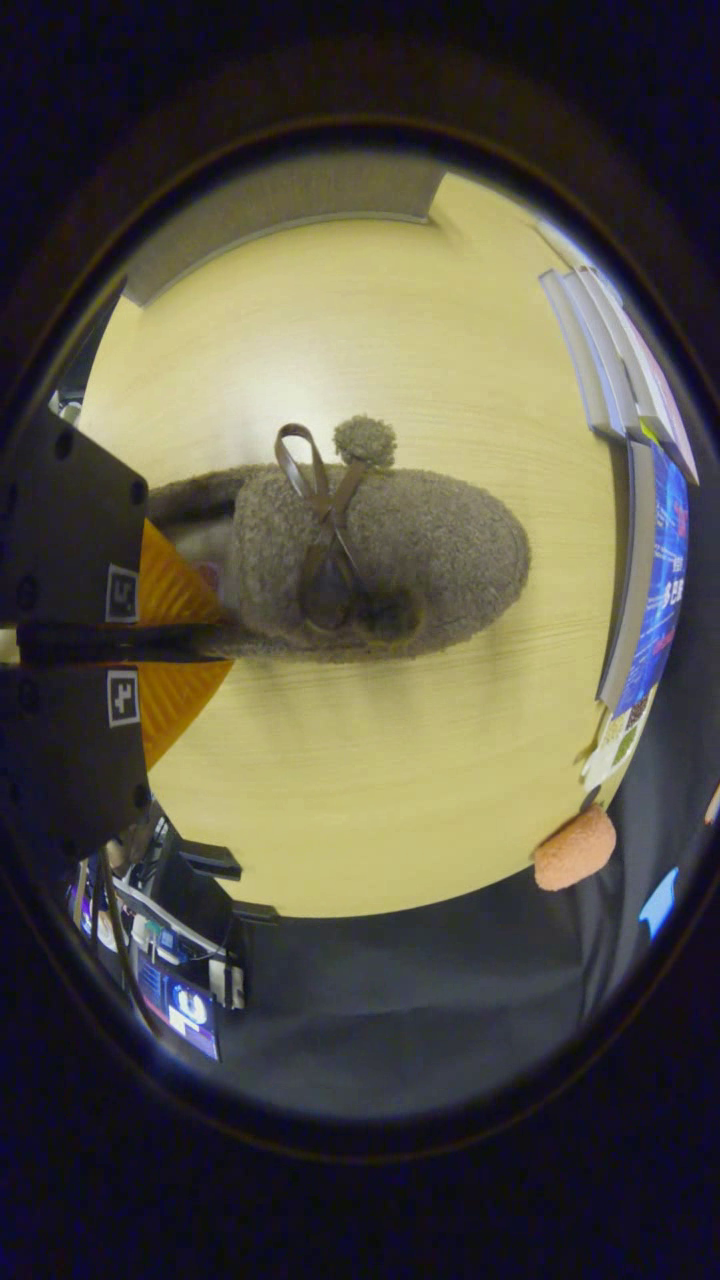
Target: Open the storage box then place both shoes into the box .Put the left shoe in first, then the right shoe, with the right side of both shoes facing outward in a uniform manner.
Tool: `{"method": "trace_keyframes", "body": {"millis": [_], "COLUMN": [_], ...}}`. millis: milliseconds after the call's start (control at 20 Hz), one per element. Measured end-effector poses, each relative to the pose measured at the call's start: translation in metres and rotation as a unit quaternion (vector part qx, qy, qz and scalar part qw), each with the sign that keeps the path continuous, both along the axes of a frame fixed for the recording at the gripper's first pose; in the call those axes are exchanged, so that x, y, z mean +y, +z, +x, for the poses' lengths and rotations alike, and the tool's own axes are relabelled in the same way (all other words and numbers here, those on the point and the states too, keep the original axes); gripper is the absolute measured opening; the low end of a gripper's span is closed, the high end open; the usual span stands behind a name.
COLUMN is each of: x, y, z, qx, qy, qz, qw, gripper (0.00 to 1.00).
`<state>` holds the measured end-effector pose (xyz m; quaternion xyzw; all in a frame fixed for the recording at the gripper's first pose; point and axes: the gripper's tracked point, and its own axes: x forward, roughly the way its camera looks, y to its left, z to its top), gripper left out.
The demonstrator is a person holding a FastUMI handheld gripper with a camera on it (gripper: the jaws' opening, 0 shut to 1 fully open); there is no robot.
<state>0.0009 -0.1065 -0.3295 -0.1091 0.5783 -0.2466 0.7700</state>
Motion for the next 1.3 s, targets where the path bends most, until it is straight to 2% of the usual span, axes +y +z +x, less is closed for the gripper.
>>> {"method": "trace_keyframes", "body": {"millis": [350, 550, 800, 1050, 1300], "x": [0.018, 0.053, 0.120, 0.207, 0.290], "y": [0.045, 0.088, 0.165, 0.199, 0.169], "z": [-0.049, -0.066, -0.076, -0.068, -0.049], "qx": [0.045, 0.011, -0.045, -0.095, -0.112], "qy": [0.013, 0.002, 0.005, 0.019, 0.031], "qz": [-0.102, -0.116, -0.146, -0.120, -0.022], "qw": [0.994, 0.993, 0.988, 0.988, 0.993], "gripper": [0.04, 0.04, 0.04, 0.04, 0.04]}}
